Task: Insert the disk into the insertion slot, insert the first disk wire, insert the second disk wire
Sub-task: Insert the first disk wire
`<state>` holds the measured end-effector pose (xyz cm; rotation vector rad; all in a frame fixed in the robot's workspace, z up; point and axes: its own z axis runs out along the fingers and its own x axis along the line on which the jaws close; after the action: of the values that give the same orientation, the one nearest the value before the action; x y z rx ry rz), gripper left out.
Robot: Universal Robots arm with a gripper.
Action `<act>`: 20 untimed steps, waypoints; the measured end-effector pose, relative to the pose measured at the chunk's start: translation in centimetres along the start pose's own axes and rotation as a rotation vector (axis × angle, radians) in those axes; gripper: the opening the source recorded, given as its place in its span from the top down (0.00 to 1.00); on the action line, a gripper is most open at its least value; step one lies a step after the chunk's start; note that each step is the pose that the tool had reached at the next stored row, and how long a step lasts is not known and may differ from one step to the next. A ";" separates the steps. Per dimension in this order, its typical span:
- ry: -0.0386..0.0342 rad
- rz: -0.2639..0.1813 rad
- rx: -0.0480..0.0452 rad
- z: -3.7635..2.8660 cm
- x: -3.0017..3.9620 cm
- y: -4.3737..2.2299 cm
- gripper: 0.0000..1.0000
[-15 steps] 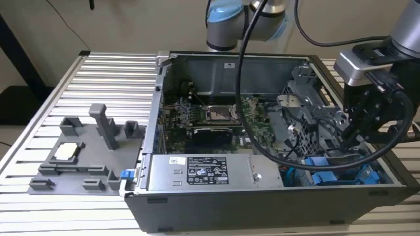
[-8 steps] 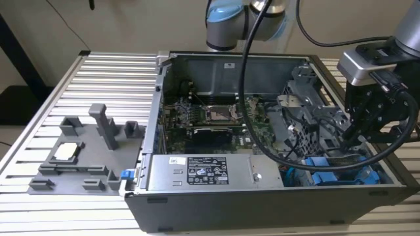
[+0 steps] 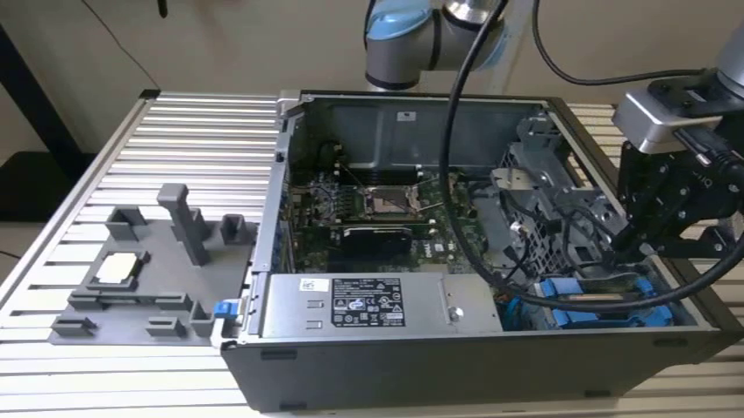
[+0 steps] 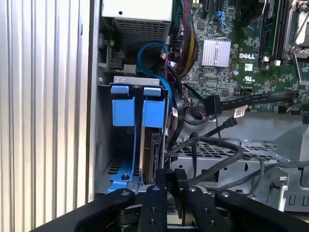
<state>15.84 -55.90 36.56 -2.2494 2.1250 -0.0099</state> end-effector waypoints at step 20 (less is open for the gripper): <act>-0.0814 0.008 -0.0770 0.37 1.92 -1.19 0.81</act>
<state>17.15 -57.73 36.19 -2.2406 2.1282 0.1636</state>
